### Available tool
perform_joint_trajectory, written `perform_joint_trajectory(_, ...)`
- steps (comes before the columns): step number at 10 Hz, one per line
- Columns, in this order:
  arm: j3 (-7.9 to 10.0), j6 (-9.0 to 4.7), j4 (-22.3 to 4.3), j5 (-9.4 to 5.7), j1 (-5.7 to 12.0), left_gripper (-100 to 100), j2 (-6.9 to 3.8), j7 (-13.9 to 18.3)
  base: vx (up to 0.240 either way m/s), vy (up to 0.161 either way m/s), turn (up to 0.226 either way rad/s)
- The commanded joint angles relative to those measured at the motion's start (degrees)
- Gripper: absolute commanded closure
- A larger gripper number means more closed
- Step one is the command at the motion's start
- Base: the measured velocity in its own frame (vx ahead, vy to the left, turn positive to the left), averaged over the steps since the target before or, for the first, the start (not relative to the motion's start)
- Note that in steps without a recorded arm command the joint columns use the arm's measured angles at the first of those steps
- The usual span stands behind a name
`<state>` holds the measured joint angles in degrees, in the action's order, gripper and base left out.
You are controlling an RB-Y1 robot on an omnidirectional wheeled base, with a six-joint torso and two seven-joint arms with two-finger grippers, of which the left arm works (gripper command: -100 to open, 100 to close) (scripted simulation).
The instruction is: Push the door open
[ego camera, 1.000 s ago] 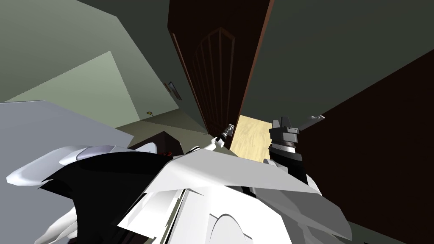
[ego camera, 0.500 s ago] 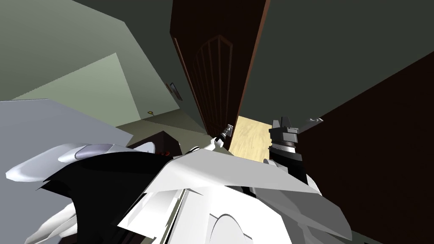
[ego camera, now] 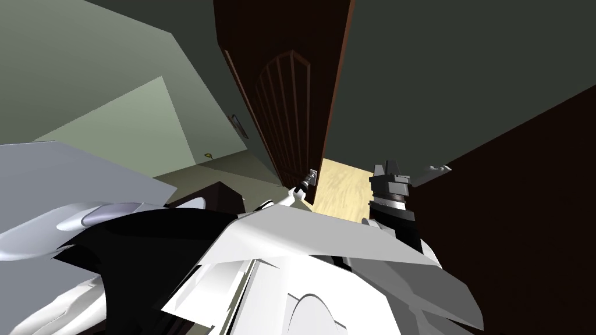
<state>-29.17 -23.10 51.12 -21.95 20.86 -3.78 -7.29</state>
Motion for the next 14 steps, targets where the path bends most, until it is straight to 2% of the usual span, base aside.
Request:
perform_joint_trajectory(1,1.70,0.10,0.6,-0.04,0.04,100,-0.74,-0.5,0.130,-0.165,0.051)
perform_joint_trajectory(2,2.77,0.03,0.2,-0.02,0.15,100,-0.87,-0.7,0.140,-0.136,0.089)
perform_joint_trajectory(5,4.45,-0.07,-0.4,0.02,0.34,100,-1.00,-1.0,0.113,-0.122,0.041)
perform_joint_trajectory(6,4.45,-0.07,-0.4,0.02,0.34,100,-1.00,-1.0,0.057,-0.072,0.032)
perform_joint_trajectory(7,5.60,-0.14,-0.8,0.05,0.46,100,-1.04,-1.3,0.099,-0.091,0.048)
perform_joint_trajectory(9,5.60,-0.14,-0.8,0.05,0.46,100,-1.04,-1.3,0.056,-0.056,0.044)
perform_joint_trajectory(11,7.33,-0.25,-1.4,0.09,0.65,100,-1.05,-1.6,0.076,-0.083,0.079)
perform_joint_trajectory(12,6.47,0.05,-0.9,0.03,0.20,-100,-1.15,-1.4,-0.066,-0.042,0.042)
perform_joint_trajectory(14,6.19,0.14,-0.7,-0.03,0.11,-100,-1.09,-1.3,-0.174,0.050,-0.001)
